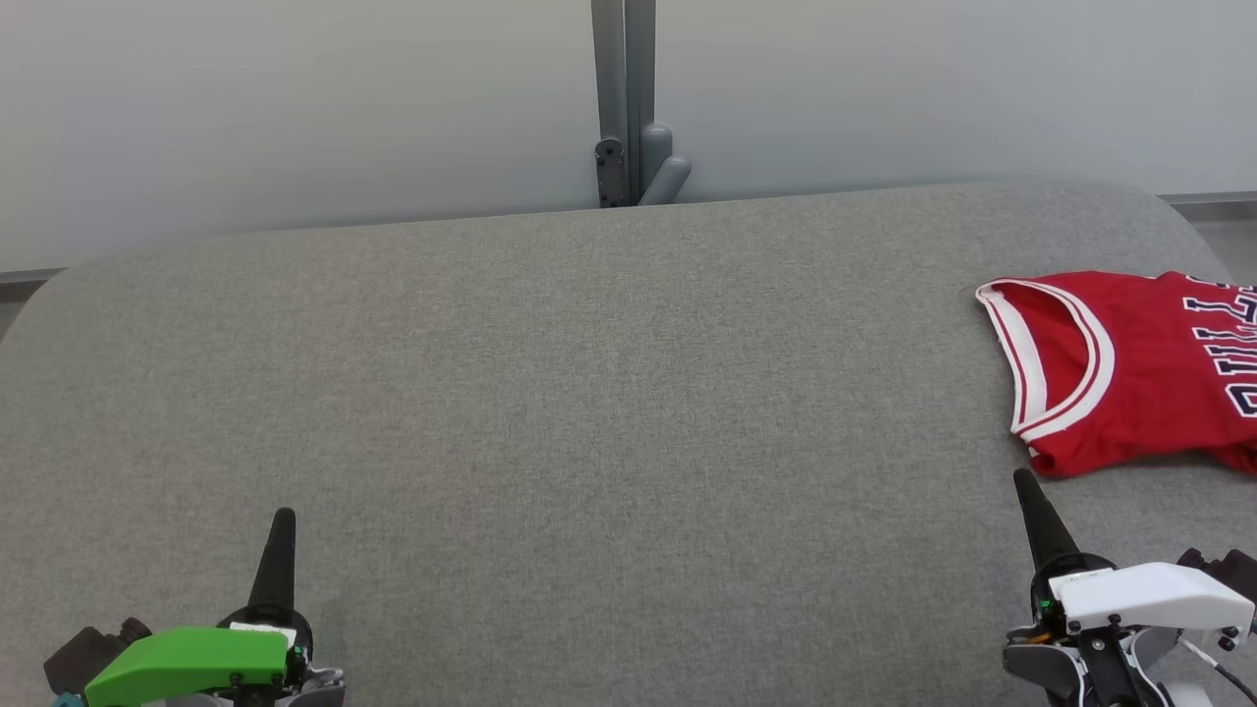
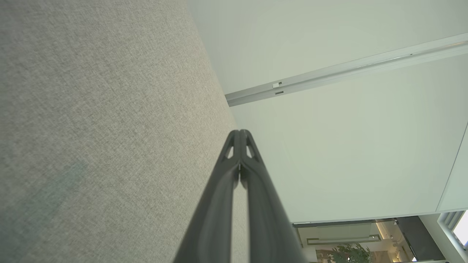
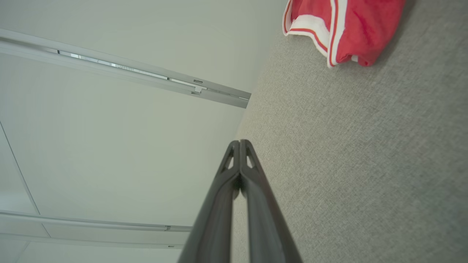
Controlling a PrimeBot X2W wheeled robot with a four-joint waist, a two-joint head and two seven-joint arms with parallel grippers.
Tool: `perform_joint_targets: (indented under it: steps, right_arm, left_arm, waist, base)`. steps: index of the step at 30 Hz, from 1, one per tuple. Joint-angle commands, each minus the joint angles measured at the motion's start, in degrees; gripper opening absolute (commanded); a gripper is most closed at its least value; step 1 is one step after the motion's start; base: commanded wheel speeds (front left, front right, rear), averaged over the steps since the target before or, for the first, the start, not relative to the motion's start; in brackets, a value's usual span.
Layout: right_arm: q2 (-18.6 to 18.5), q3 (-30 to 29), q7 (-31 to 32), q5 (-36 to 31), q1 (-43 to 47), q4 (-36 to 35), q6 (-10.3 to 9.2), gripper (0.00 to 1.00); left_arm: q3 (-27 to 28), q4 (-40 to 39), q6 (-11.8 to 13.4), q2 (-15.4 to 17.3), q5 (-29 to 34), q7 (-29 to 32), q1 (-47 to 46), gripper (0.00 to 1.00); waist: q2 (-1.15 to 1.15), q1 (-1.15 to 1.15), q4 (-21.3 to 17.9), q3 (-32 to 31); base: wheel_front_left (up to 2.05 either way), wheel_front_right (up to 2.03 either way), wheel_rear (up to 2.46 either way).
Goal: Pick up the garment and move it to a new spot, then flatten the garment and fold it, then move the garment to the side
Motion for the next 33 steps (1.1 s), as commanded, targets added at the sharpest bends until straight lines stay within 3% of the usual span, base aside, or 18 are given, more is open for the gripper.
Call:
perform_joint_targets:
  steps: [1,33]
  right_arm:
    - [-0.33,-0.24,0.48,1.45,-1.04,-0.64,0.02,0.00]
    - [-0.45,-0.64,3.87,16.43,-2.41,-1.08,0.01,0.00]
  left_arm:
    - [0.51,-0.42,-0.42,0.33,-1.18,0.44,-1.38,0.00]
    - [2.83,-1.34,-1.45,0.38,-13.18,4.17,-3.29,0.00]
  waist:
    - [0.12,0.00,0.02,0.02]
    - [0.16,0.00,0.39,0.50]
  base:
    - [0.00,0.00,0.00]
    - [0.00,0.00,0.00]
